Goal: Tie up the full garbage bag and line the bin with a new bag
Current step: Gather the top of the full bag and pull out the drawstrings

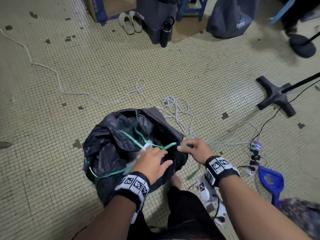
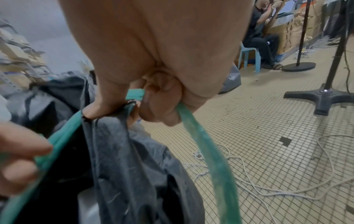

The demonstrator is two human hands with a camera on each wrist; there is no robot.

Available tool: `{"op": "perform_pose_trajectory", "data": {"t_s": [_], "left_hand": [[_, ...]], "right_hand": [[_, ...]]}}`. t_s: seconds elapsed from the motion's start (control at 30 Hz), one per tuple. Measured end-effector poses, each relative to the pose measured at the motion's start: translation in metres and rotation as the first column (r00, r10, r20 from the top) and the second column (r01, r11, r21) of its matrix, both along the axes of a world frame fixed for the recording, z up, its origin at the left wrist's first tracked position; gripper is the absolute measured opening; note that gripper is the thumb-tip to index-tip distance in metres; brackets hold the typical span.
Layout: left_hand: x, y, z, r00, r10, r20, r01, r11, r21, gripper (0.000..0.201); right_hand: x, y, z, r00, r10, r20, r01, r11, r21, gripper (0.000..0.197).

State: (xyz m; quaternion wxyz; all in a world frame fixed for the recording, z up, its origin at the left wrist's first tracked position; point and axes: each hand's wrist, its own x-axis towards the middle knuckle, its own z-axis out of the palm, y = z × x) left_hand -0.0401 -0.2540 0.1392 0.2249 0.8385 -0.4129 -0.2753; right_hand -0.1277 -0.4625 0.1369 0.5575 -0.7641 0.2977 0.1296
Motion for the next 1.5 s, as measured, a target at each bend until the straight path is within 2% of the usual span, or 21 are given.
{"op": "perform_pose_trajectory", "data": {"t_s": [0.07, 0.17, 0.3, 0.4, 0.47, 0.5, 0.53, 0.57, 0.63, 0.73, 0.83, 0.97, 1.03, 1.1, 1.13, 1.27, 1.33, 1.37, 1.4, 1.5], "left_hand": [[-0.016, -0.001, -0.006, 0.993, 0.086, -0.075, -0.083, 0.995, 0.048, 0.055], [-0.033, -0.01, -0.01, 0.982, 0.165, -0.091, -0.158, 0.984, 0.082, 0.059], [-0.048, -0.026, -0.008, 0.927, 0.329, -0.179, -0.33, 0.943, 0.025, 0.04], [-0.06, -0.028, -0.002, 0.851, 0.455, -0.262, -0.466, 0.884, 0.022, 0.024], [-0.068, -0.026, 0.002, 0.824, 0.496, -0.272, -0.507, 0.861, 0.034, 0.023], [-0.072, -0.024, 0.005, 0.812, 0.516, -0.272, -0.529, 0.848, 0.028, 0.022], [-0.076, -0.022, 0.009, 0.797, 0.541, -0.268, -0.56, 0.829, 0.008, 0.021], [-0.079, -0.02, 0.013, 0.78, 0.568, -0.262, -0.593, 0.805, -0.019, 0.019], [-0.085, -0.016, 0.022, 0.755, 0.61, -0.24, -0.642, 0.763, -0.077, 0.015], [-0.093, -0.007, 0.035, 0.744, 0.641, -0.19, -0.667, 0.73, -0.15, 0.013], [-0.101, 0.002, 0.046, 0.721, 0.678, -0.144, -0.693, 0.699, -0.178, 0.012], [-0.12, 0.015, 0.051, 0.635, 0.751, -0.18, -0.77, 0.598, -0.221, 0.017], [-0.13, 0.022, 0.048, 0.641, 0.746, -0.179, -0.767, 0.614, -0.189, 0.022], [-0.14, 0.029, 0.043, 0.677, 0.721, -0.15, -0.736, 0.658, -0.161, 0.023], [-0.144, 0.033, 0.041, 0.669, 0.729, -0.146, -0.743, 0.653, -0.146, 0.024], [-0.152, 0.052, 0.032, 0.51, 0.843, -0.172, -0.859, 0.489, -0.152, 0.021], [-0.151, 0.06, 0.034, 0.468, 0.87, -0.154, -0.881, 0.447, -0.155, 0.019], [-0.149, 0.063, 0.037, 0.482, 0.865, -0.139, -0.873, 0.461, -0.159, 0.019], [-0.147, 0.064, 0.04, 0.505, 0.853, -0.129, -0.859, 0.483, -0.169, 0.02], [-0.139, 0.064, 0.053, 0.541, 0.832, -0.121, -0.831, 0.506, -0.231, 0.019]], "right_hand": [[0.002, -0.003, 0.014, 0.999, 0.052, 0.015, -0.053, 0.997, 0.063, 0.018], [0.007, -0.009, 0.03, 0.987, 0.153, 0.048, -0.157, 0.985, 0.078, 0.032], [0.009, -0.018, 0.042, 0.967, 0.242, 0.076, -0.247, 0.966, 0.078, 0.028], [0.011, -0.025, 0.043, 0.959, 0.268, 0.091, -0.272, 0.961, 0.042, 0.014], [0.012, -0.025, 0.041, 0.957, 0.279, 0.077, -0.262, 0.949, -0.175, 0.017], [0.01, -0.023, 0.041, 0.956, 0.285, 0.073, -0.244, 0.907, -0.344, 0.027], [0.008, -0.02, 0.042, 0.943, 0.321, 0.084, -0.237, 0.828, -0.508, 0.04], [0.007, -0.017, 0.045, 0.91, 0.402, 0.104, -0.253, 0.734, -0.63, 0.049], [0.006, -0.007, 0.053, 0.769, 0.628, 0.116, -0.345, 0.561, -0.753, 0.05], [0.012, 0.007, 0.062, 0.519, 0.854, 0.03, -0.515, 0.341, -0.787, 0.039], [0.023, 0.019, 0.074, 0.42, 0.907, -0.019, -0.613, 0.268, -0.743, 0.024], [0.034, 0.025, 0.09, 0.324, 0.945, 0.05, -0.658, 0.263, -0.706, 0.02], [0.038, 0.026, 0.095, 0.291, 0.954, 0.069, -0.675, 0.256, -0.692, 0.018], [0.041, 0.025, 0.099, 0.284, 0.957, 0.067, -0.682, 0.25, -0.687, 0.016], [0.044, 0.024, 0.1, 0.297, 0.953, 0.065, -0.678, 0.258, -0.689, 0.015], [0.058, 0.017, 0.104, 0.449, 0.894, 0.002, -0.603, 0.305, -0.738, 0.012], [0.061, 0.016, 0.106, 0.468, 0.884, -0.01, -0.59, 0.304, -0.748, 0.015], [0.061, 0.019, 0.108, 0.431, 0.902, -0.008, -0.593, 0.277, -0.756, 0.019], [0.059, 0.025, 0.111, 0.358, 0.934, -0.017, -0.606, 0.218, -0.765, 0.027], [0.048, 0.055, 0.118, 0.082, 0.989, -0.125, -0.643, -0.043, -0.765, 0.046]]}}
